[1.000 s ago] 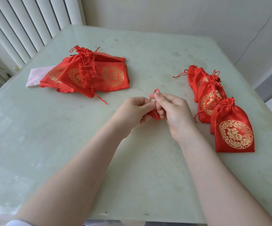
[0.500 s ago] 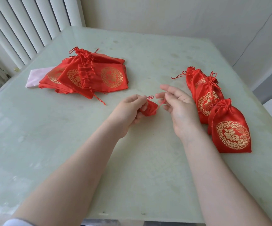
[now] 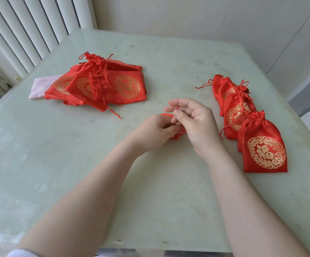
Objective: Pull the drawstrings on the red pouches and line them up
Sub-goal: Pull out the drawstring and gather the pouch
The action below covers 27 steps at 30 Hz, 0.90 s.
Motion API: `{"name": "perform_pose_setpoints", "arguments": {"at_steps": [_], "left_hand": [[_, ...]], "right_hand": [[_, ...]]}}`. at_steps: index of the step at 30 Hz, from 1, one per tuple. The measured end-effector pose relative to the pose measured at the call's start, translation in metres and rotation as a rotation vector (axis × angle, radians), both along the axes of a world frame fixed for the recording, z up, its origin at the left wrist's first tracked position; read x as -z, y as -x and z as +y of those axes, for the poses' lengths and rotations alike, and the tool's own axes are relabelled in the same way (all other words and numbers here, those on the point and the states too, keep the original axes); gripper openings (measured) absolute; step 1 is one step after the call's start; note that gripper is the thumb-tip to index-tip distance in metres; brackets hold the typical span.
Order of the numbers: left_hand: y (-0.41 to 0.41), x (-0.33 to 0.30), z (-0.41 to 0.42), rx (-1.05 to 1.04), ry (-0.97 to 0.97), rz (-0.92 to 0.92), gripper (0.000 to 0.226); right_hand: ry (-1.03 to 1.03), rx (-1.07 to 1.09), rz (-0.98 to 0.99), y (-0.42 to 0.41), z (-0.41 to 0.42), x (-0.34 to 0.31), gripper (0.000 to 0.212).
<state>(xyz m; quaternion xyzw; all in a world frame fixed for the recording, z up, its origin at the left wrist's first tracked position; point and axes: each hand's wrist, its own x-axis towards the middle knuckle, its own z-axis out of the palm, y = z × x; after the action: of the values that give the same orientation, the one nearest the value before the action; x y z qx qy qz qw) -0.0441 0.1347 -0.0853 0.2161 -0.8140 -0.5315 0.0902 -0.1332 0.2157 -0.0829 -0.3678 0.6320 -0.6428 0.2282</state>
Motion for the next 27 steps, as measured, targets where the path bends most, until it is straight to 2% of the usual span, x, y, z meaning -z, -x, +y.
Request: {"name": "perform_pose_setpoints", "arguments": {"at_steps": [4,5,8,11,15,20,24,27], "left_hand": [[-0.002,-0.004,-0.003,-0.057,-0.153,0.077,0.03],[-0.002,-0.006,-0.004,-0.071,-0.2,0.095,0.028],[-0.003,-0.008,-0.008,-0.13,-0.278,0.144,0.026],[-0.004,-0.007,-0.01,-0.145,-0.315,0.145,0.023],[-0.004,-0.007,-0.011,-0.157,-0.381,0.134,0.021],[-0.004,-0.007,-0.01,-0.145,-0.441,0.102,0.017],[-0.005,-0.007,-0.011,-0.123,-0.478,0.105,0.017],[-0.005,-0.007,-0.013,-0.092,-0.513,0.13,0.018]], "right_hand": [[-0.056,0.001,0.201,0.01,0.005,-0.001,0.048],[-0.096,0.01,0.266,0.012,0.006,-0.001,0.046],[-0.192,0.033,0.433,0.016,0.01,0.002,0.021],[-0.232,0.032,0.522,0.018,0.013,0.003,0.017],[-0.171,0.08,0.458,0.019,0.013,0.001,0.026],[-0.065,0.182,0.37,0.017,0.011,0.0,0.022],[0.026,-0.013,0.075,0.015,0.013,-0.006,0.025],[-0.004,-0.207,0.022,0.013,0.017,-0.01,0.022]]}}
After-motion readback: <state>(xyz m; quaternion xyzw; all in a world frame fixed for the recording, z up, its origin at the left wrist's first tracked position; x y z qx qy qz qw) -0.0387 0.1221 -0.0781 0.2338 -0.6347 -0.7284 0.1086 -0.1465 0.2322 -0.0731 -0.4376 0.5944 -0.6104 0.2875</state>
